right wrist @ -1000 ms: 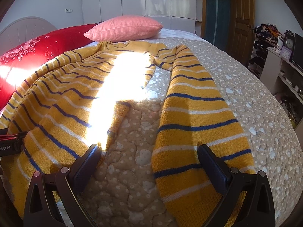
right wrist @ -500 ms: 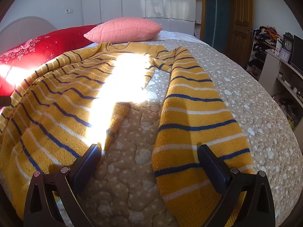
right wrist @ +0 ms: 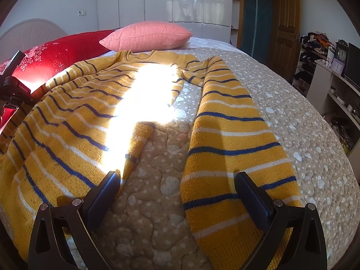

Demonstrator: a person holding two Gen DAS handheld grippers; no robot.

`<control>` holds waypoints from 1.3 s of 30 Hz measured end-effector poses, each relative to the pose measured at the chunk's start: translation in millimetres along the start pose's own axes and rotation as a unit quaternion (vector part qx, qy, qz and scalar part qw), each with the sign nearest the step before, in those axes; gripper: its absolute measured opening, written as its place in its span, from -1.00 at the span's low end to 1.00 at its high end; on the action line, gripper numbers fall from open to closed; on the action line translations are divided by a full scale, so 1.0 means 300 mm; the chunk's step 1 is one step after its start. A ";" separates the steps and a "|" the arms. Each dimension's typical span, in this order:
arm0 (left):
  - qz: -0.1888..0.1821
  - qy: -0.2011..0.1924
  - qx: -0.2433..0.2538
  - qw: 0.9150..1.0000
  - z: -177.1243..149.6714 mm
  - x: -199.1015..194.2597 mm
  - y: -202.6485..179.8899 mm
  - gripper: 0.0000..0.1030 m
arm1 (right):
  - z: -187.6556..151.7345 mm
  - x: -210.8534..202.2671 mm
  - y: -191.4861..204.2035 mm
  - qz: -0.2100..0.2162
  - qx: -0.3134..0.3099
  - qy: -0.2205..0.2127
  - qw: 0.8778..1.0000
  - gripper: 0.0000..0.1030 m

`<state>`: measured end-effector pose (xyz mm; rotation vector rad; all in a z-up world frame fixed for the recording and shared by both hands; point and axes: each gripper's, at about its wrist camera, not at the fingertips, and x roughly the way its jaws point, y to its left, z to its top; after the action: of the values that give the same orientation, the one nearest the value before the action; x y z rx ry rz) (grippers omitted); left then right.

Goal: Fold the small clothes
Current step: 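Grasp a sweater sleeve with the left gripper and fold it onto the body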

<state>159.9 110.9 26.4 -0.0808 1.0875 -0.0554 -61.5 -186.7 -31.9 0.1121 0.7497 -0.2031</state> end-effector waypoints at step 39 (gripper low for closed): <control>-0.063 -0.023 0.056 0.996 -0.353 -0.191 -0.069 0.42 | 0.709 0.356 -0.370 0.017 0.094 0.055 0.994 0.87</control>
<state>39.5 91.0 29.9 -0.0490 1.0298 -0.2262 131.2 -346.9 46.5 0.3168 0.8377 -0.2356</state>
